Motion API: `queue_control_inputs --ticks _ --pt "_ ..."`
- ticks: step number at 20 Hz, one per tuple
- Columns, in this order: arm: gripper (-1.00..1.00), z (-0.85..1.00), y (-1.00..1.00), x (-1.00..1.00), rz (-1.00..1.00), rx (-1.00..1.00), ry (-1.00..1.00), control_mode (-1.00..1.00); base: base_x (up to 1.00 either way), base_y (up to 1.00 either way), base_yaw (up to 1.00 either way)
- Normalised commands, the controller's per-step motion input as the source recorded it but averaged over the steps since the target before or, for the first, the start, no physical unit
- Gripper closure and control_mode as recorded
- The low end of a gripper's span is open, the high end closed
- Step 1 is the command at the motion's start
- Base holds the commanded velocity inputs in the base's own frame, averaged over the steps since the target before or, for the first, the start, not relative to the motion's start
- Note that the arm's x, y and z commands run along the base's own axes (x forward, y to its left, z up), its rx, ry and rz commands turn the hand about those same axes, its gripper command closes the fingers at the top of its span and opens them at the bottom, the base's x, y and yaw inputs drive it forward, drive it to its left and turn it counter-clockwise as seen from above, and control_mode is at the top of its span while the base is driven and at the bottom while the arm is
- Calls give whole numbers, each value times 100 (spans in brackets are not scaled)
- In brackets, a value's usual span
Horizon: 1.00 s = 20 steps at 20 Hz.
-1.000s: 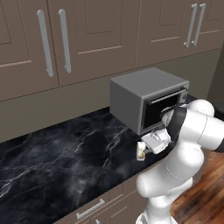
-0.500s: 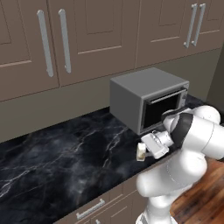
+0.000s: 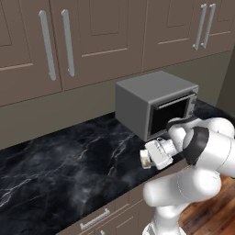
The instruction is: Move the drinks to the dining counter.
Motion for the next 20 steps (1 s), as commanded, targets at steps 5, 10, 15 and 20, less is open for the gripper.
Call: queue_control_inputs --ticks 5,10,15,20 --pt "100 0 2 0 -1 0 0 -100 0 0 0" --pt "100 0 0 2 0 0 1 -100 0 0 0" --pt "100 27 0 -11 0 0 -1 -100 0 0 0" --pt "100 81 -2 -21 0 6 -15 -100 0 0 0"
